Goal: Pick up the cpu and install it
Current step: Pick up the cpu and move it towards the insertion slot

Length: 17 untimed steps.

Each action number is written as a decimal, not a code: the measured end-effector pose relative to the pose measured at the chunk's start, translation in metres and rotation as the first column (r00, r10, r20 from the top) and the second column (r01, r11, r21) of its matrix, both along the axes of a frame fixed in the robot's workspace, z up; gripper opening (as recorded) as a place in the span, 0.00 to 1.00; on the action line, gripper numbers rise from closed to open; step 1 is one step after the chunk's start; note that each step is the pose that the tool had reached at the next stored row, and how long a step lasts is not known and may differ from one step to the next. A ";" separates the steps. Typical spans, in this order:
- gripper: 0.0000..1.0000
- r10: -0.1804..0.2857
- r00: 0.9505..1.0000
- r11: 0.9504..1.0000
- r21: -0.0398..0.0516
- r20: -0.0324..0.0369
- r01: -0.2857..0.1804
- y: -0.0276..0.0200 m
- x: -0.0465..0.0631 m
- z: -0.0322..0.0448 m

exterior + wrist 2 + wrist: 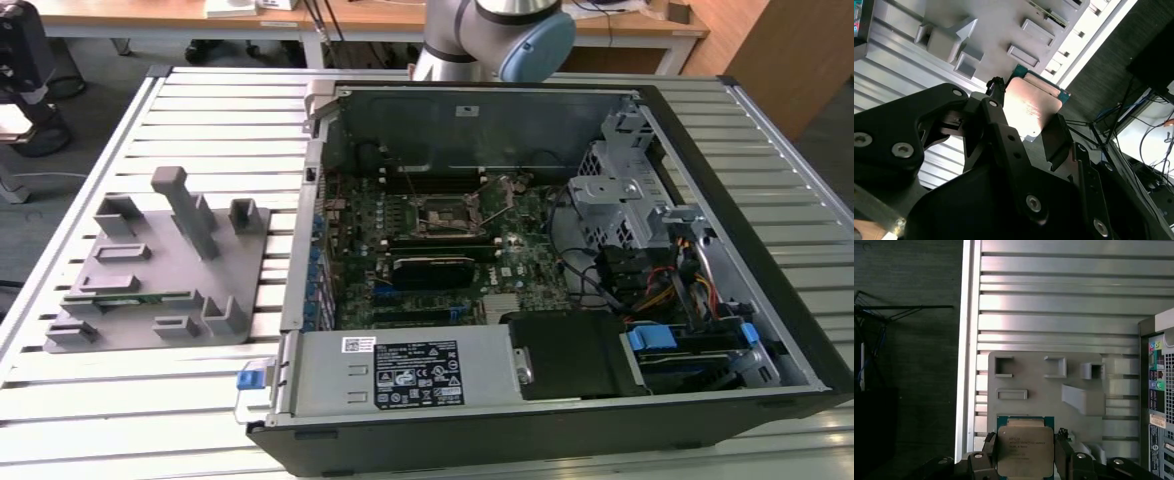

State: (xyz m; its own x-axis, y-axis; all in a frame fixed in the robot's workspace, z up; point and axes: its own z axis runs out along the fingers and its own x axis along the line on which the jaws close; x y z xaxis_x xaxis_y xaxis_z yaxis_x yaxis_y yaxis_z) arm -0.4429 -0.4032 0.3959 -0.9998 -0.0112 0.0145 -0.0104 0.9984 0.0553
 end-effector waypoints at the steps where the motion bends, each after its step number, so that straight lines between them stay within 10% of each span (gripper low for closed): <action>1: 0.54 0.000 1.000 1.000 0.000 0.000 0.000 0.0000 0.001 0.0000; 17: 0.54 0.000 1.000 1.000 0.000 -0.001 0.000 0.0000 0.025 0.0001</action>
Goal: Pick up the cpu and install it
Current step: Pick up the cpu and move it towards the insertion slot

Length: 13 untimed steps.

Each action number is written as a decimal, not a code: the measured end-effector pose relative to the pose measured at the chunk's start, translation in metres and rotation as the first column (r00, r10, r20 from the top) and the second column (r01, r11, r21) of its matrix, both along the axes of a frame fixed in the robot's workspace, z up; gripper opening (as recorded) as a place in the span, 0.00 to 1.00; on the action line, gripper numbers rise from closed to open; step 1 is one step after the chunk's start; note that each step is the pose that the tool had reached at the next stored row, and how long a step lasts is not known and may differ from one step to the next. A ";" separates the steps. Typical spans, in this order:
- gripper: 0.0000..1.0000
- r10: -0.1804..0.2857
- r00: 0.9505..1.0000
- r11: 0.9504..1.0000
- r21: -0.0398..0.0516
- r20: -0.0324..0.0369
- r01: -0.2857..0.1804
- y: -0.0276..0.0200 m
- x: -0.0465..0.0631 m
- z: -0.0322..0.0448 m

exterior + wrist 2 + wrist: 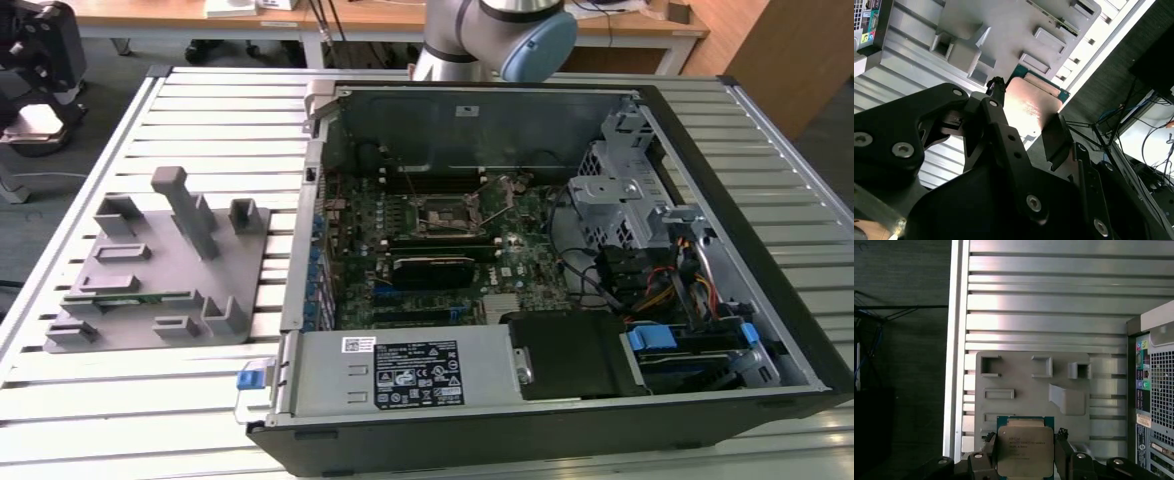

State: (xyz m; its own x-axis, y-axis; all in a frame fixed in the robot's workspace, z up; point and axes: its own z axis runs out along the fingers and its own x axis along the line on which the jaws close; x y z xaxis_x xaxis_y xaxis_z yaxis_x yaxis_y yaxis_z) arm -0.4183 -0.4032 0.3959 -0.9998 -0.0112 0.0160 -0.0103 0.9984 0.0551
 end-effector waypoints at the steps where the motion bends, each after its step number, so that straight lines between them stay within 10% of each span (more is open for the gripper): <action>1: 0.54 0.000 1.000 1.000 0.000 0.000 0.000 0.0000 0.001 0.0000; 13: 0.54 0.000 1.000 1.000 0.000 -0.002 0.000 0.0000 0.021 -0.0001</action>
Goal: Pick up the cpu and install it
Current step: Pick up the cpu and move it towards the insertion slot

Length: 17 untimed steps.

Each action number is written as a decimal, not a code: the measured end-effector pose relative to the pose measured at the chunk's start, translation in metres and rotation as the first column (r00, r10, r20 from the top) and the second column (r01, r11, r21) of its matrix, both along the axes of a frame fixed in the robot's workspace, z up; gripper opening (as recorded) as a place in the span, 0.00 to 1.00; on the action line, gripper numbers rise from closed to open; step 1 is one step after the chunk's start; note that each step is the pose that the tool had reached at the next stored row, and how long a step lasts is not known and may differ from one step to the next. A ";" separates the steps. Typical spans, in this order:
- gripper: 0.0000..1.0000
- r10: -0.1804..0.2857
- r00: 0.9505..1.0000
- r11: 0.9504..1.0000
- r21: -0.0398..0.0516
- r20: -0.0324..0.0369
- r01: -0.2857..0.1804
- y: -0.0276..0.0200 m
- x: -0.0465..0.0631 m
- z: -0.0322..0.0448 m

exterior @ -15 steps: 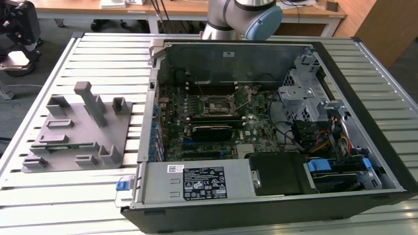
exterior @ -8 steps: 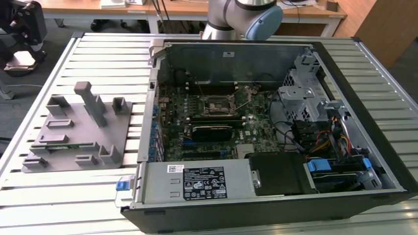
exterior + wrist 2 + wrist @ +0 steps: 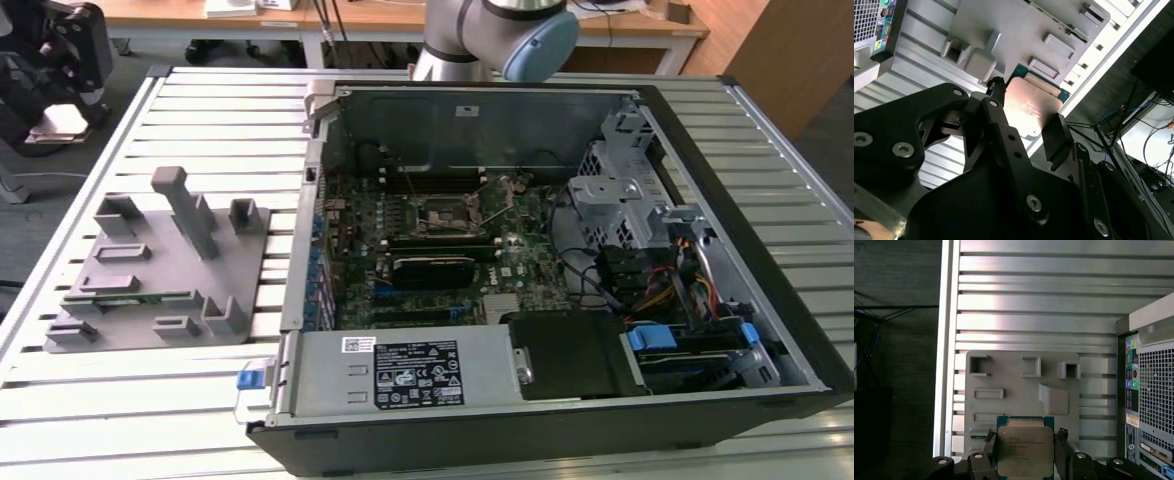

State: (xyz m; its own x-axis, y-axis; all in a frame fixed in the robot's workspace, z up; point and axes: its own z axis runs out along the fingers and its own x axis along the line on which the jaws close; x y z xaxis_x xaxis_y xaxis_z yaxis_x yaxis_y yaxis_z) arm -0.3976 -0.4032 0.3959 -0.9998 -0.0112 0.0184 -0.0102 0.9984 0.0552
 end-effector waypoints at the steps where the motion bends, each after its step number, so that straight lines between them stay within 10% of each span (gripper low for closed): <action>1: 0.54 0.000 1.000 1.000 0.000 0.000 0.000 0.0000 0.002 0.0000; 17: 0.54 0.000 1.000 1.000 0.000 -0.005 0.000 0.0000 0.030 0.0000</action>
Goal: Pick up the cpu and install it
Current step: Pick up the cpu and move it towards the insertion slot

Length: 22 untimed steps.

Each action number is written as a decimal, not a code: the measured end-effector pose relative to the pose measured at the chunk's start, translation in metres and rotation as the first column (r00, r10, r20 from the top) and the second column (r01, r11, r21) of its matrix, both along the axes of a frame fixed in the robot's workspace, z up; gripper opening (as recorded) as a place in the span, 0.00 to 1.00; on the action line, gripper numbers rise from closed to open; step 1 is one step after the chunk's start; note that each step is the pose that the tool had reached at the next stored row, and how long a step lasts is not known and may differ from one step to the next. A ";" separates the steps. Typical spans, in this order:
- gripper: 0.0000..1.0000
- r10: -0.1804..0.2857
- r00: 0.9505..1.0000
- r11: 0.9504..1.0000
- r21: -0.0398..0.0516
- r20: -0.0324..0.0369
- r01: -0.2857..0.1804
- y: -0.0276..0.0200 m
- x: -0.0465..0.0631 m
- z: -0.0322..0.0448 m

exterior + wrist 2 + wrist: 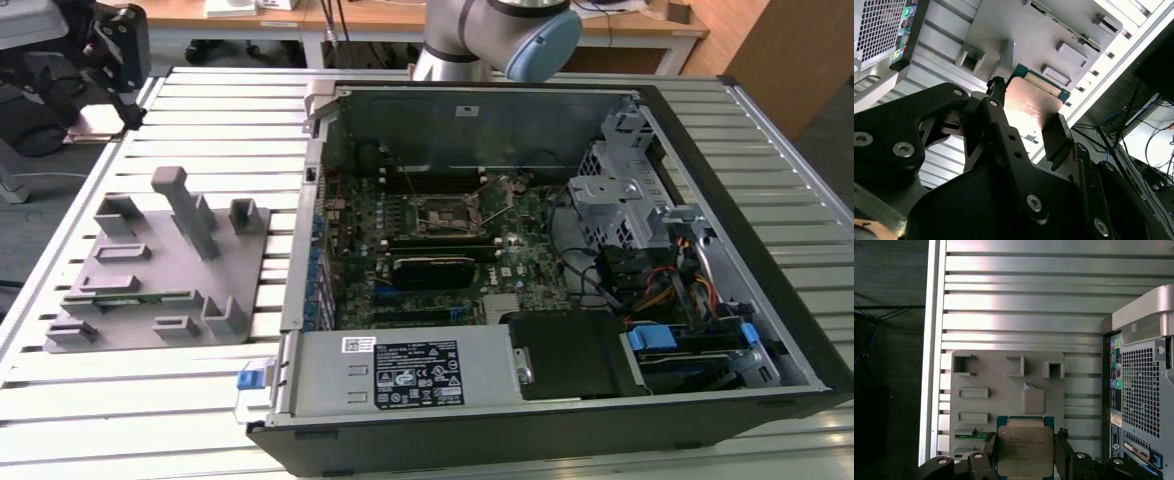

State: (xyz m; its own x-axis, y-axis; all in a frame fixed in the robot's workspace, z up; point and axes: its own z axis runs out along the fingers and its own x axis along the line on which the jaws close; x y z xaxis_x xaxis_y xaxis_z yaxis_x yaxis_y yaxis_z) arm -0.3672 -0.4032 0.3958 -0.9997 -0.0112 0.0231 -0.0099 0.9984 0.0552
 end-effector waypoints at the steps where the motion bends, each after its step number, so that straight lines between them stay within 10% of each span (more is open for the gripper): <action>1: 0.54 0.000 1.000 1.000 0.000 0.000 0.000 0.0000 0.002 0.0000; 22: 0.54 0.000 1.000 1.000 0.000 -0.007 0.000 0.0000 0.039 0.0000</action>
